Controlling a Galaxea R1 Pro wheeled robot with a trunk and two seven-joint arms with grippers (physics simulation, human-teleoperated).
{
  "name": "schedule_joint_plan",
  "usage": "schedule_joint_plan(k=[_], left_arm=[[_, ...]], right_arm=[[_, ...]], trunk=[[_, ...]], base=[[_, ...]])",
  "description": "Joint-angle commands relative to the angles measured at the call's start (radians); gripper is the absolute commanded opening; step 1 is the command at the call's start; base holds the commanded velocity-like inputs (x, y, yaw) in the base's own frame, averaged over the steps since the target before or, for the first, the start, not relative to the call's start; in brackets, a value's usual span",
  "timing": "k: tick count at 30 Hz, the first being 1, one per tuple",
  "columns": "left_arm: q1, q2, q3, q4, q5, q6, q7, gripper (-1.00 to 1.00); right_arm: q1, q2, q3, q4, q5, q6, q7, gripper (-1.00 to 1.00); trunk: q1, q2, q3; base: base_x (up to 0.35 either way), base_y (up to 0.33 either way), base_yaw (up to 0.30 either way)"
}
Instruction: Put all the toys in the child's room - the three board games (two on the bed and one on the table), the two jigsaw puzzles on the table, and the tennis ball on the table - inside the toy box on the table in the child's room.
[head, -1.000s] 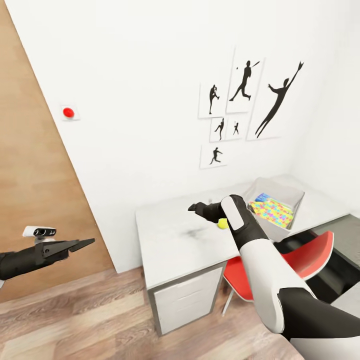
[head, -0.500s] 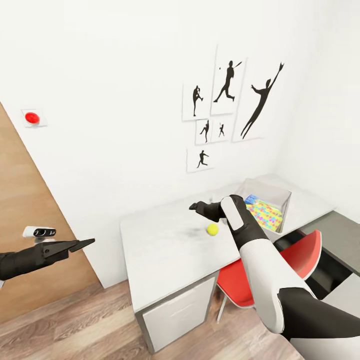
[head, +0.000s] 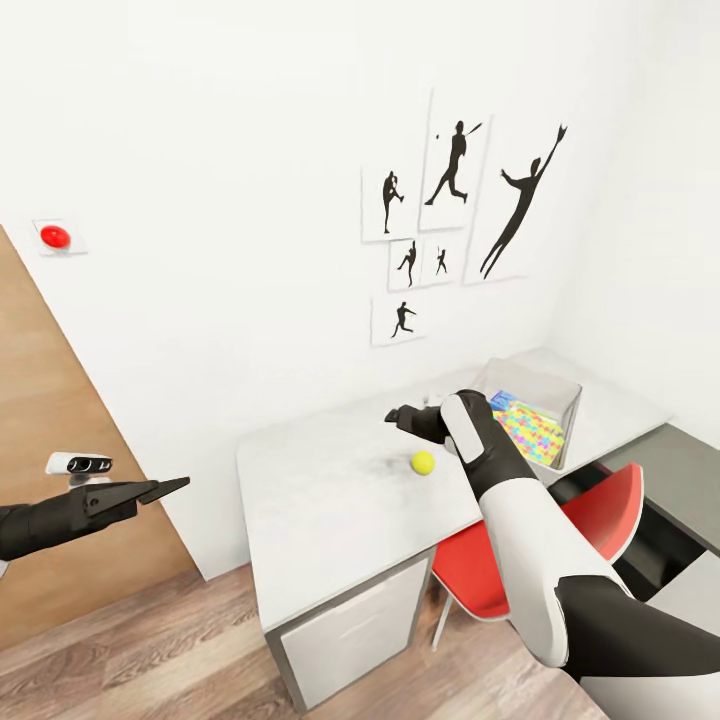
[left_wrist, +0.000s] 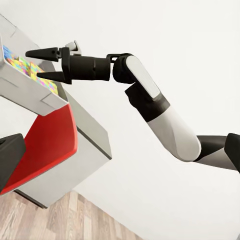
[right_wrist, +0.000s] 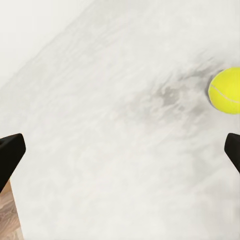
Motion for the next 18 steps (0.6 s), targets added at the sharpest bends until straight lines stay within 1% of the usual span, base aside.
schedule_joint_plan(k=[1,9,18], left_arm=[[-0.001,0.0,0.0,0.0,0.0,0.011,-0.004,1.0],[0.0,0.0,-0.001,0.001,0.0,0.011,-0.004,1.0],[0.0,0.0,-0.002,0.001,-0.001,0.011,-0.004,1.0]], right_arm=[[-0.001,0.001,-0.003,-0.001,-0.01,0.003,-0.009,1.0],[-0.001,0.001,-0.002,-0.001,-0.008,0.004,-0.009,1.0],[-0.001,0.001,-0.001,0.0,-0.005,0.002,-0.01,1.0]], trunk=[[0.001,-0.002,-0.002],[0.001,-0.002,-0.004],[0.001,-0.002,-0.016]], base=[[0.004,-0.002,0.0],[0.001,-0.001,0.0],[0.0,0.0,0.0]])
